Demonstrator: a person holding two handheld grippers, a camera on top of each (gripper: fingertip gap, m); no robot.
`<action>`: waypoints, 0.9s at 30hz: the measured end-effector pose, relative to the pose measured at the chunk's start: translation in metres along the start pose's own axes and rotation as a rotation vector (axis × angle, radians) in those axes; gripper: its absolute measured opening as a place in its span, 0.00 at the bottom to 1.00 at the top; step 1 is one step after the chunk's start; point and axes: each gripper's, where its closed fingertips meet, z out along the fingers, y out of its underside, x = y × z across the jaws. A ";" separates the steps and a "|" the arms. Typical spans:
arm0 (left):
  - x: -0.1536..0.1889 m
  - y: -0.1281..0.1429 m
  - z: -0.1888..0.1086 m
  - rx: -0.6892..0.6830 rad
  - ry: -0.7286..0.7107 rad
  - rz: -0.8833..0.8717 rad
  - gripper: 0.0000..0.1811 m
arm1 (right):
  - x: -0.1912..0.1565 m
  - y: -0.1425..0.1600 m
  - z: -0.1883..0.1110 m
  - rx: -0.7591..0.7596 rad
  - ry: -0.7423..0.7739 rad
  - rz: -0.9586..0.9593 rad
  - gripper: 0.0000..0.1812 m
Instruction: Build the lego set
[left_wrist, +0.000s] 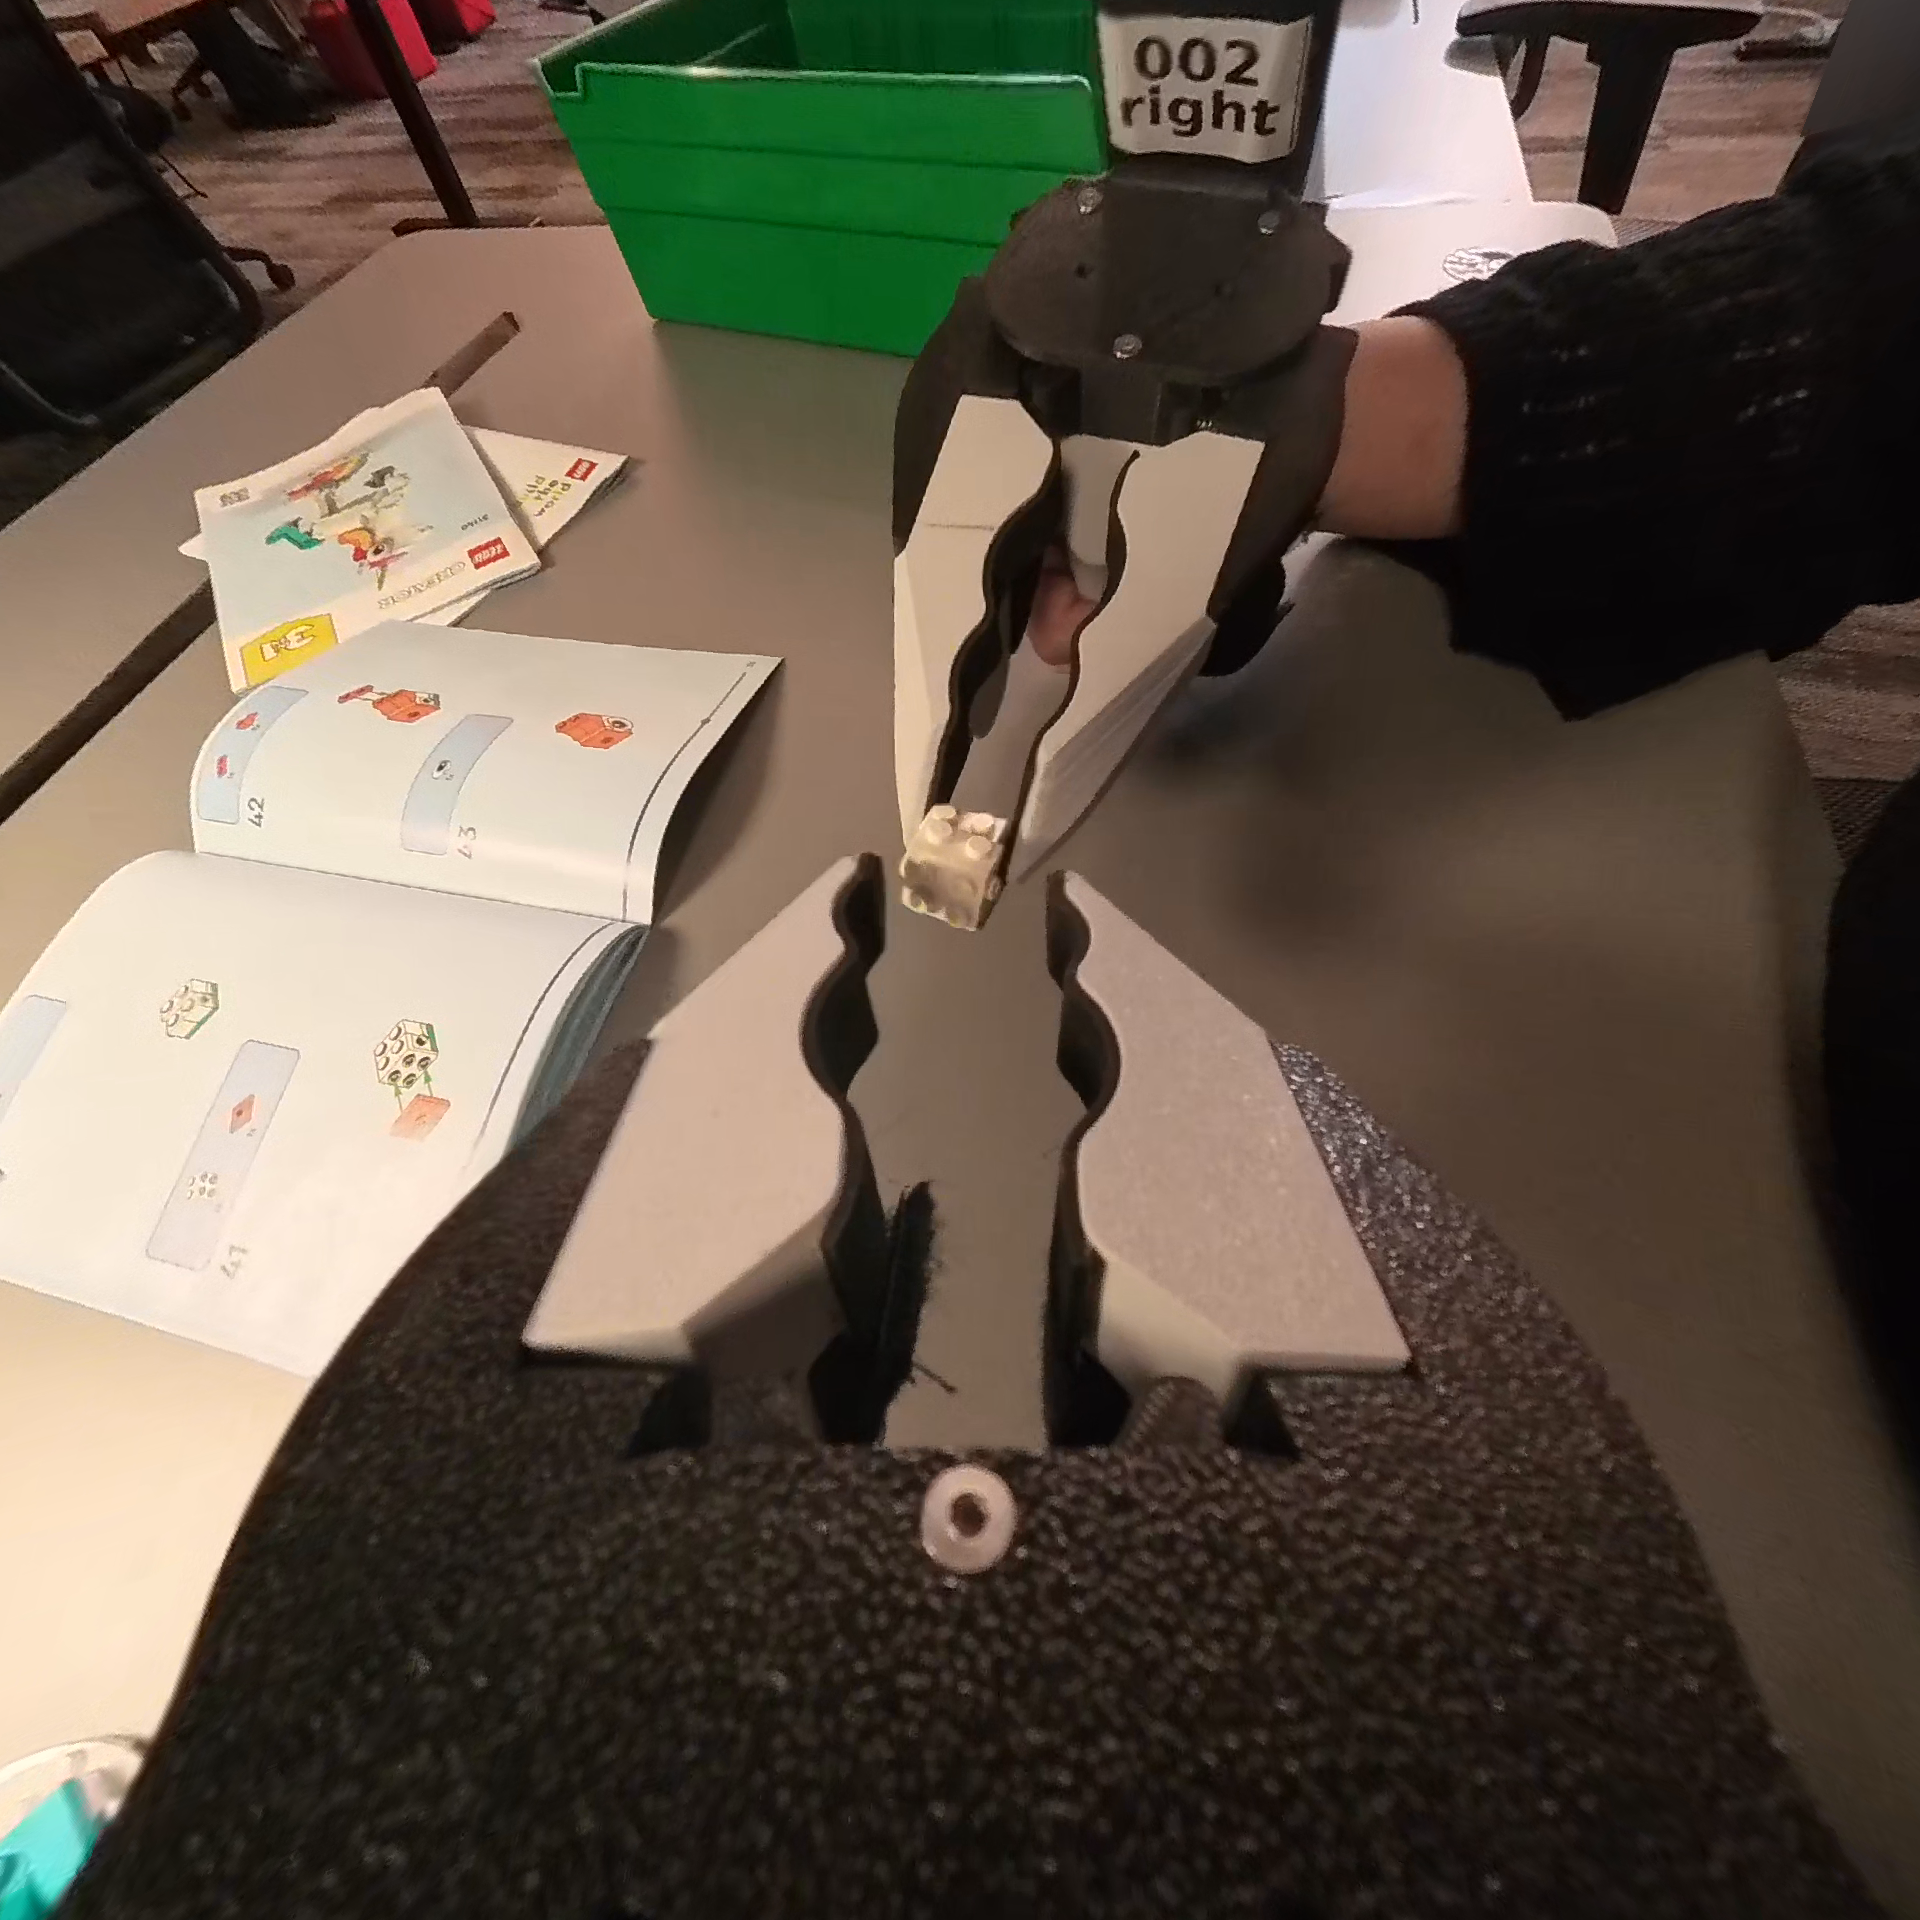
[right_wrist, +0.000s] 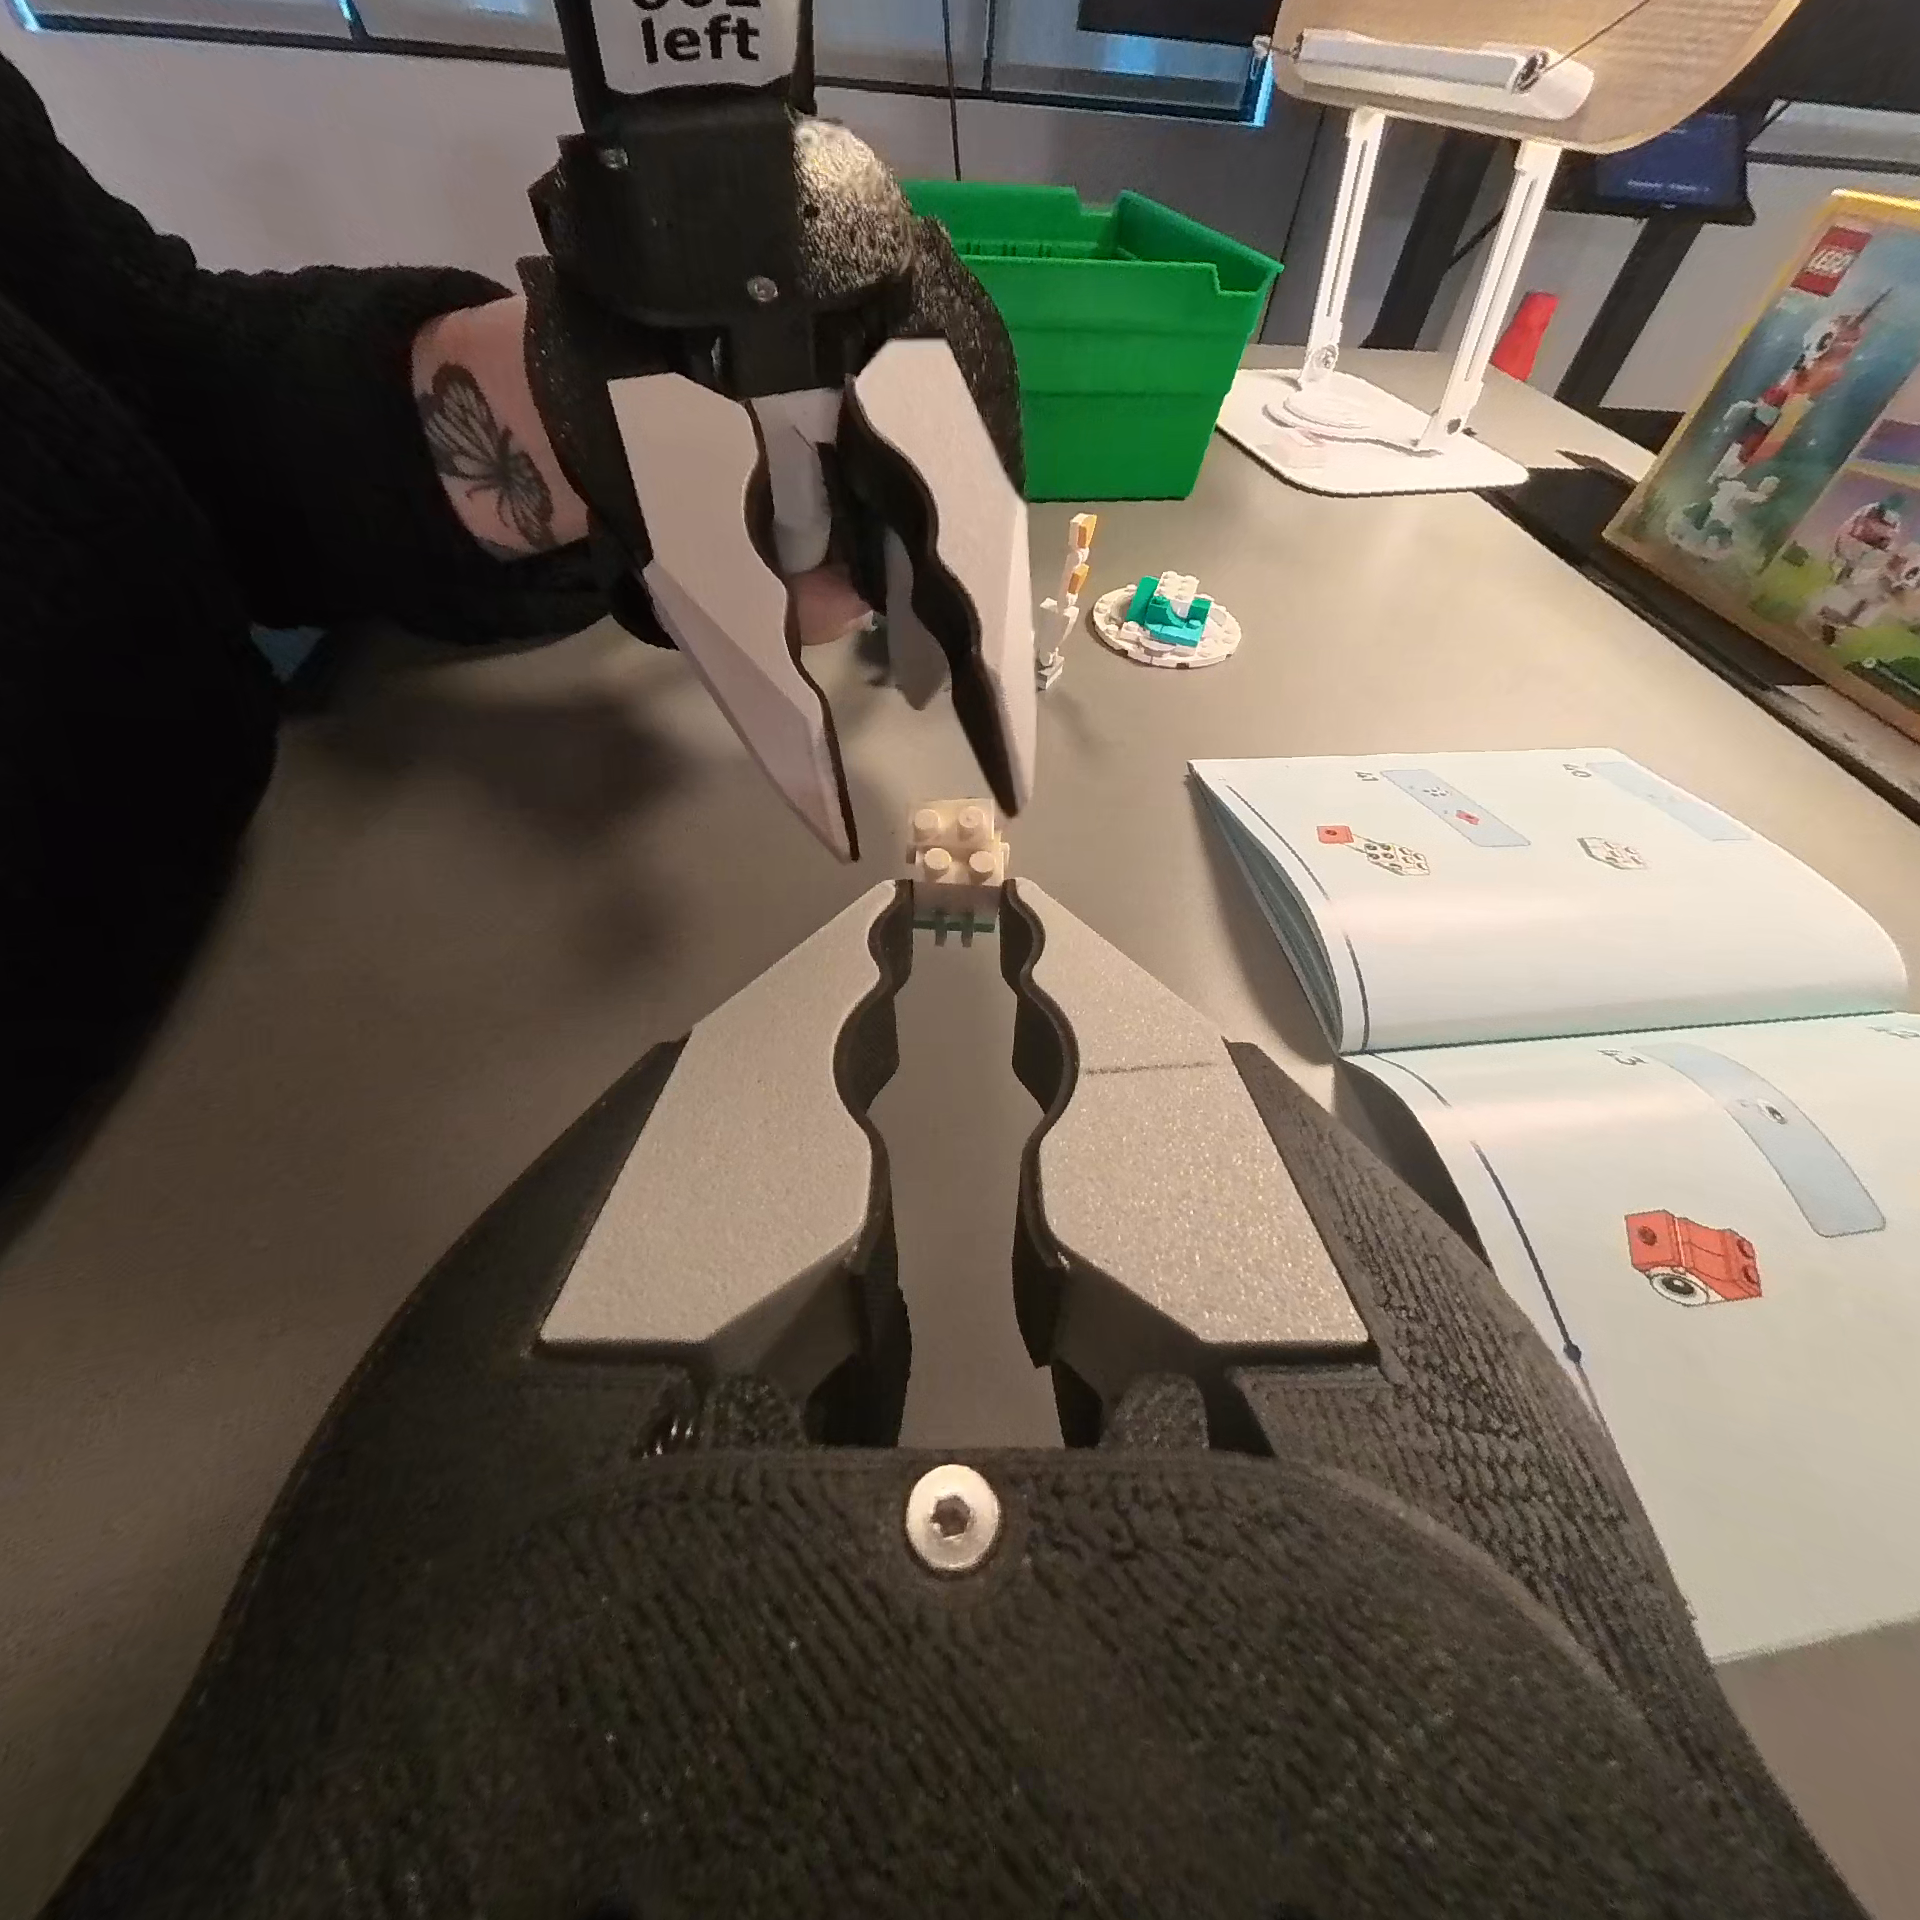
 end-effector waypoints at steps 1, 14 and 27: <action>0.000 -0.002 -0.001 0.010 -0.007 0.019 0.19 | 0.000 0.000 0.000 0.001 -0.001 0.004 0.08; 0.002 0.011 0.004 -0.068 -0.422 1.171 0.33 | 0.001 0.000 -0.001 0.001 -0.012 0.052 0.08; -0.005 0.006 0.012 -0.082 -0.512 1.288 0.26 | 0.001 -0.001 -0.002 0.011 -0.022 0.069 0.08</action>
